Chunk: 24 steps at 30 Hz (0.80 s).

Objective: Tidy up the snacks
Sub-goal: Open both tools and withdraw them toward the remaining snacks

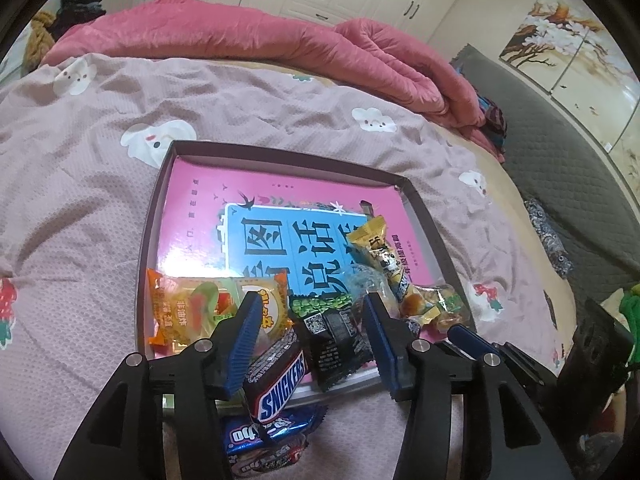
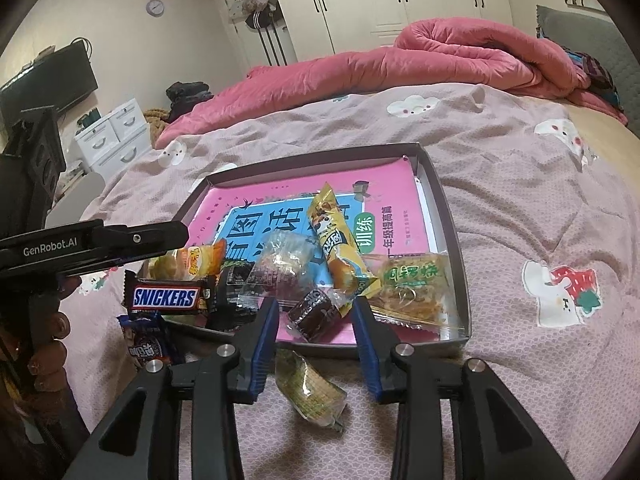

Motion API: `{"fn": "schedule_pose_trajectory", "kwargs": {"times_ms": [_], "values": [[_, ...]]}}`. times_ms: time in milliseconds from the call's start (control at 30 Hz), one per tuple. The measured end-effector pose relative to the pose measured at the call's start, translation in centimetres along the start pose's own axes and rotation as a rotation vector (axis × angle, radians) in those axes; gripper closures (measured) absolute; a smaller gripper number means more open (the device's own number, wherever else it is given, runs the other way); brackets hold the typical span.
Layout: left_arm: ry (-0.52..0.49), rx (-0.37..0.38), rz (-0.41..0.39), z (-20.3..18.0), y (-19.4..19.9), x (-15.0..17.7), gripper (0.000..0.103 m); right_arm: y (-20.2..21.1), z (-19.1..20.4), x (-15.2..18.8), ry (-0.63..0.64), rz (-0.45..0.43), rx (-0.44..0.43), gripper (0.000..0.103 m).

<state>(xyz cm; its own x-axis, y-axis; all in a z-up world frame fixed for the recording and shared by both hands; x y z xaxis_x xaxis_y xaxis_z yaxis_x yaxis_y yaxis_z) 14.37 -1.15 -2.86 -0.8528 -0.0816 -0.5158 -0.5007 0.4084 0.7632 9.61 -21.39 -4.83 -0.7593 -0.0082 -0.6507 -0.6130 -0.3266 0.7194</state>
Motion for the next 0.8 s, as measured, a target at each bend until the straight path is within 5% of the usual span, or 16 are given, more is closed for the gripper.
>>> {"fn": "schedule_pose_trajectory", "kwargs": {"times_ms": [467,800], "values": [[0.007,-0.003,-0.028,-0.3,1.6,-0.1,0.030,0.9,0.0,-0.3,-0.012,-0.034,-0.020,0.054],[-0.006,0.004,-0.058,-0.7,3.2,0.0,0.028,1.5,0.1,-0.1,-0.013,-0.047,-0.029,0.052]]}}
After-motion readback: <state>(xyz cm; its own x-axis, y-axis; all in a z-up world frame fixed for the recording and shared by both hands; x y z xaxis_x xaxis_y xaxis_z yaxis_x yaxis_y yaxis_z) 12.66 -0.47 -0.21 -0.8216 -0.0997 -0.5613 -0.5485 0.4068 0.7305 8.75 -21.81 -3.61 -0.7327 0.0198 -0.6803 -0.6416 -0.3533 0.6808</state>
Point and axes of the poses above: each gripper's, at about its wrist camera, not at the fingertips, and y roughly against the way its jaws point, z to its left, x to its underside, the point moved 1 cm from there along -y, roughly the way its jaws point, and after that the axes turned 3 degrees about z, right-handed, at the moved point
